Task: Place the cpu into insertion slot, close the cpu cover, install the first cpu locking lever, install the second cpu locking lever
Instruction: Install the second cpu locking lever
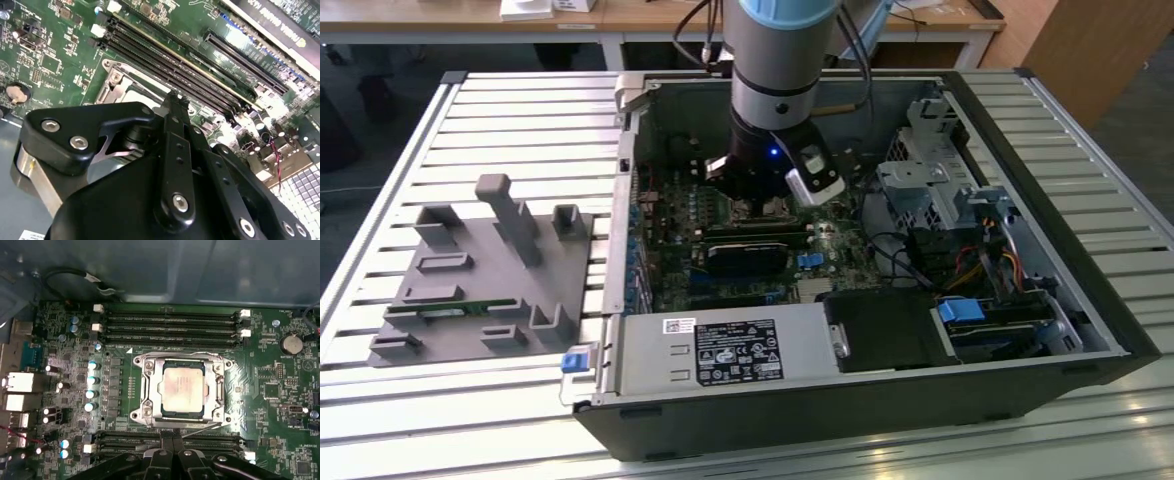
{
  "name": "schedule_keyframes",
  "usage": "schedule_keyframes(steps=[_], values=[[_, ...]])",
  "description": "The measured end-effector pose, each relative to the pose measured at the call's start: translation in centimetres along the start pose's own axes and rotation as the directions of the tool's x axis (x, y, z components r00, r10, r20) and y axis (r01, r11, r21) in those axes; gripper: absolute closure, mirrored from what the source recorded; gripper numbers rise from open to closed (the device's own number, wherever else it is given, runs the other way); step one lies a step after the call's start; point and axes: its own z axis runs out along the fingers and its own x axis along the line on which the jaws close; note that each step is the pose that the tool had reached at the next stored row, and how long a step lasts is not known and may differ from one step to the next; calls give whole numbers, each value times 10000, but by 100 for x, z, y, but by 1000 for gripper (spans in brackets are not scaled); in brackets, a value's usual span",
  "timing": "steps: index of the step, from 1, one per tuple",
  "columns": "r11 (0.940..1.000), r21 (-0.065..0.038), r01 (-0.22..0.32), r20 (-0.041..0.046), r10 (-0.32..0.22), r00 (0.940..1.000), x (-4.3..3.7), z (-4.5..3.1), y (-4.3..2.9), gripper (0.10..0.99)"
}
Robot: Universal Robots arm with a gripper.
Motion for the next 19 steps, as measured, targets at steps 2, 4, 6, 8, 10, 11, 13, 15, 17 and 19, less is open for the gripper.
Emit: schedule_keyframes(steps=[2,4,6,8,10,11,13,15,17,19], values=[[10000,-29,-1,0,1,10000,13,3,-6,980],[10000,-49,1,2,-1,10000,35,11,-9,980],[10000,-52,0,1,0,10000,66,20,-12,980],[10000,-52,-1,-1,1,10000,86,40,-15,980],[10000,-53,-2,-17,2,10000,92,67,-19,980],[10000,-53,-2,-25,2,10000,94,83,-21,980],[10000,-59,-5,-36,5,10000,95,112,-25,980],[9999,-135,-6,-43,5,10000,96,124,-30,980],[9992,-405,-6,-39,5,10000,96,125,-48,980],[9984,-568,-5,-38,3,10000,96,123,-78,980]])
